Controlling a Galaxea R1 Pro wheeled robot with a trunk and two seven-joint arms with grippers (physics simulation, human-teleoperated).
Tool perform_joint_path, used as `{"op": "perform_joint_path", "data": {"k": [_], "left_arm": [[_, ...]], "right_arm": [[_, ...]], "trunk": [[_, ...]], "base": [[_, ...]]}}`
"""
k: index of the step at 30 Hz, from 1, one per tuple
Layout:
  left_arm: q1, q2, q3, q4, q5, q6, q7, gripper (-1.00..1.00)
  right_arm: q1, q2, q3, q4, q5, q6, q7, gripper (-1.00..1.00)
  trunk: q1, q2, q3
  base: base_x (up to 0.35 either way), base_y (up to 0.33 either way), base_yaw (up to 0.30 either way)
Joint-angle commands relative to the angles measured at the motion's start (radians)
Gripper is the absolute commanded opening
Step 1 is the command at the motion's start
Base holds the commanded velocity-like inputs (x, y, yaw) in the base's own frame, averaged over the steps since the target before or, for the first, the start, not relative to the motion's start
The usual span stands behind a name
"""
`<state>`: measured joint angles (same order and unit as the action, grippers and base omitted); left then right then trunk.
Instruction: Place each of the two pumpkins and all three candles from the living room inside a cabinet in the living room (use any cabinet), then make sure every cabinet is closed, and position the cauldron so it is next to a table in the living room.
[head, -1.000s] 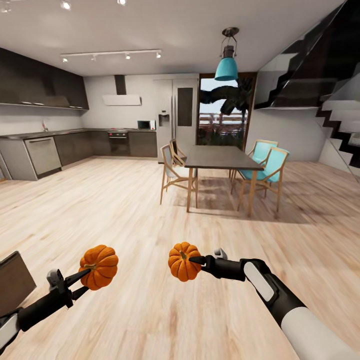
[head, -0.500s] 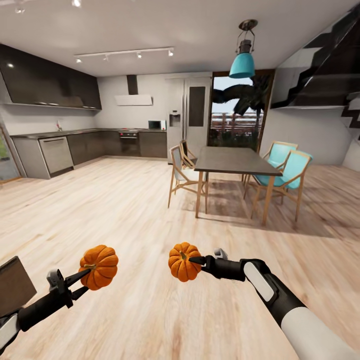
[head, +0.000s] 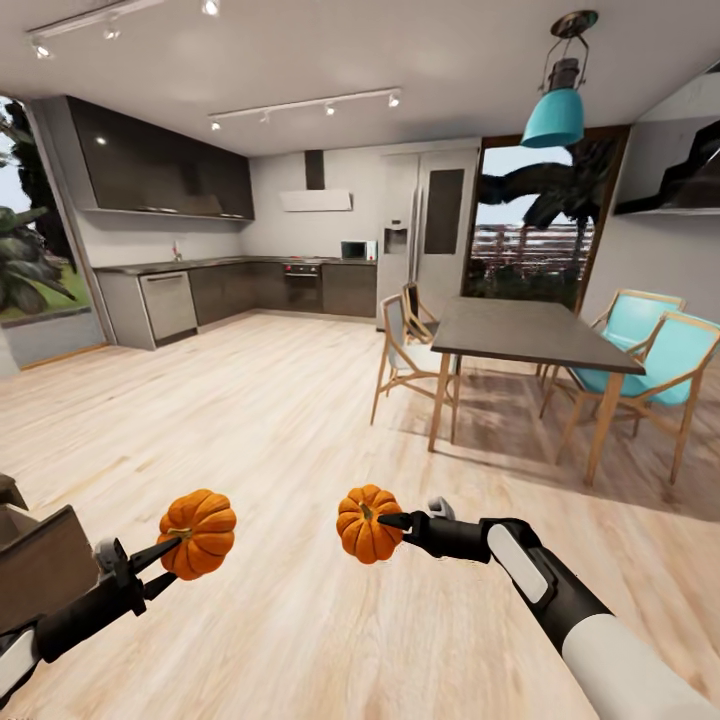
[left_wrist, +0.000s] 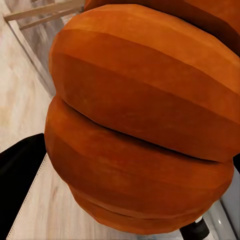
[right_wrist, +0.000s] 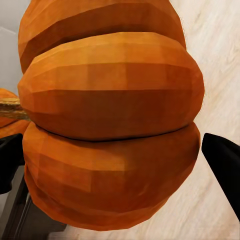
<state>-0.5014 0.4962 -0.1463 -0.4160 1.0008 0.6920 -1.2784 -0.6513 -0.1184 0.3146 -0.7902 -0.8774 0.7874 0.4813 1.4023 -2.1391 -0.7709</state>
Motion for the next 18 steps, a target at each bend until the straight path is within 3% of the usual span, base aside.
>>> {"op": "perform_joint_path", "data": {"k": [1,7,18], "left_arm": [[-0.002,0.001,-0.004,0.000,0.010,0.011,-0.002,-1.00],[-0.001,0.001,-0.003,0.000,0.010,0.011,-0.002,-1.00],[-0.001,0.001,-0.003,0.000,0.010,0.011,-0.002,-1.00]], "right_arm": [[-0.001,-0.001,0.001,-0.001,-0.012,0.004,0.002,-1.00],[-0.001,0.008,0.001,0.000,-0.011,0.004,0.002,-1.00],[-0.001,0.013,0.001,0.000,-0.011,0.004,0.002,-1.00]], "trunk": [[0.000,-0.001,-0.001],[0.000,-0.001,-0.001],[0.000,-0.001,-0.001]], "base": [[0.278,-0.142,0.286],[0.184,-0.120,0.286],[0.014,-0.007,0.286]]}}
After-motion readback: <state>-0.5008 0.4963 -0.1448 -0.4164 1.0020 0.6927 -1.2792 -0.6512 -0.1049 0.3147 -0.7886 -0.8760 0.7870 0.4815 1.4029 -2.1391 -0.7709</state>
